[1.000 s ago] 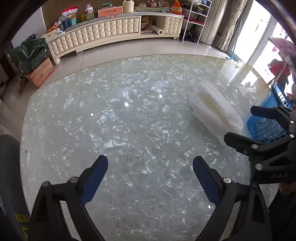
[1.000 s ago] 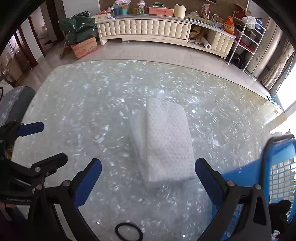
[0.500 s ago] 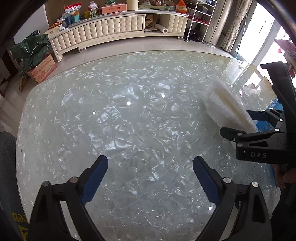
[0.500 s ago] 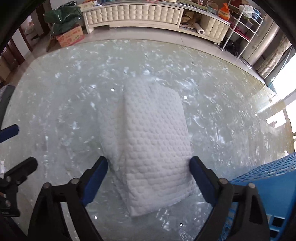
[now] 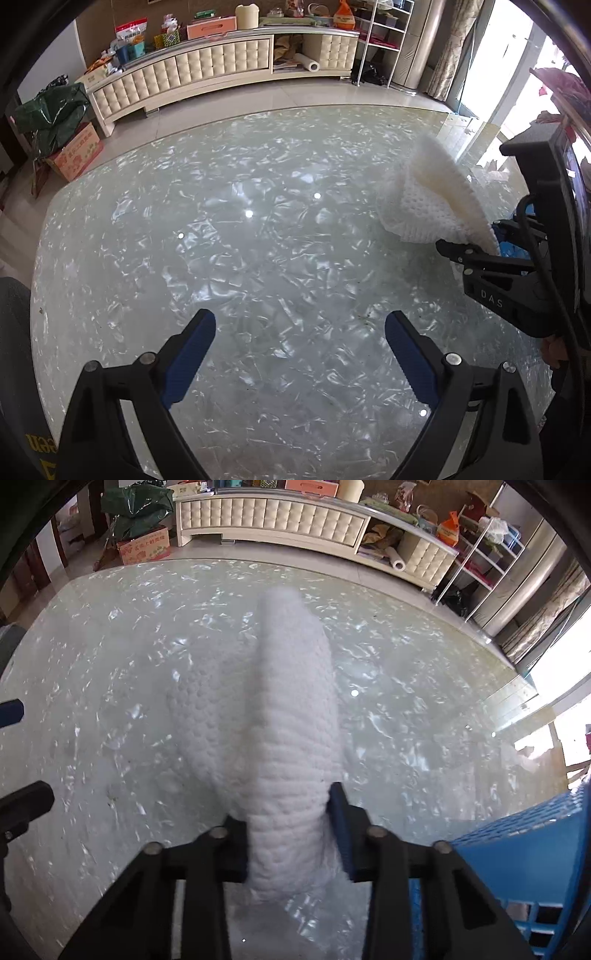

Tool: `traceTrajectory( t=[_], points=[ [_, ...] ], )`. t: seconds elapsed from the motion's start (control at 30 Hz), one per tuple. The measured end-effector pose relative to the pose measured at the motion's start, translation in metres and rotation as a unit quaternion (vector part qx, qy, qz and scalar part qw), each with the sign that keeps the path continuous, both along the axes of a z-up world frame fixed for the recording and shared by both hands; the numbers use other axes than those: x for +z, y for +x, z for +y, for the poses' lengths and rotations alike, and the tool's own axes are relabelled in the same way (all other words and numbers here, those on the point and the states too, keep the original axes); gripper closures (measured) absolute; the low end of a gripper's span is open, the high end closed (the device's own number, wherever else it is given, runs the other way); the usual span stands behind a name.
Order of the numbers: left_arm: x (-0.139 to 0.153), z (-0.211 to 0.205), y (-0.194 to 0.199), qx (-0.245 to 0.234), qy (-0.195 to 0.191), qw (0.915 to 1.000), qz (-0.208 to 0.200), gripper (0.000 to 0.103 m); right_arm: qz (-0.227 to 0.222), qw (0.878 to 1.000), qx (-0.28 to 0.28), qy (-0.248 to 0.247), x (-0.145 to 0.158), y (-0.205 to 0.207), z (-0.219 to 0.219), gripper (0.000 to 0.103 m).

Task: Organize soft objects
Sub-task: 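Lift the white towel with the right tool while the left tool reaches toward the black ring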

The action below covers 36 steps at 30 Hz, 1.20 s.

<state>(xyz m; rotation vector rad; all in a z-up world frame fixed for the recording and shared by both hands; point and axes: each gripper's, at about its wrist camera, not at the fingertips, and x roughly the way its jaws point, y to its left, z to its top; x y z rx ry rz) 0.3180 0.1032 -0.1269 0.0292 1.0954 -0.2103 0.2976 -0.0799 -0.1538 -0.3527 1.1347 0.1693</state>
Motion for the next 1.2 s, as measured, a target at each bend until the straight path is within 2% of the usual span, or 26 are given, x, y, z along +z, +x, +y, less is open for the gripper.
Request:
traceTrajectory(
  t=[0.1, 0.27, 0.67, 0.93, 1.2],
  points=[
    [0.005, -0.002, -0.004, -0.005, 0.001, 1.0000, -0.004, 0.011, -0.001, 1.000, -0.002, 0.010, 0.003, -0.009, -0.007, 0.080],
    [0.017, -0.008, -0.015, -0.017, -0.002, 0.9997, -0.016, 0.011, 0.002, 1.000, -0.004, 0.024, 0.014, -0.030, -0.006, 0.082],
    [0.030, -0.028, -0.058, -0.068, -0.018, 0.9974, -0.019, 0.011, -0.032, 0.999, 0.019, 0.019, 0.073, -0.085, -0.007, 0.082],
    [0.036, -0.043, -0.086, -0.093, -0.035, 0.9948, -0.021, 0.011, -0.040, 0.999, 0.012, 0.023, 0.092, -0.115, -0.024, 0.081],
    [0.037, -0.052, -0.110, -0.090, -0.033, 0.9952, -0.016, 0.011, -0.035, 0.998, -0.007, 0.049, 0.096, -0.139, -0.041, 0.081]
  ],
)
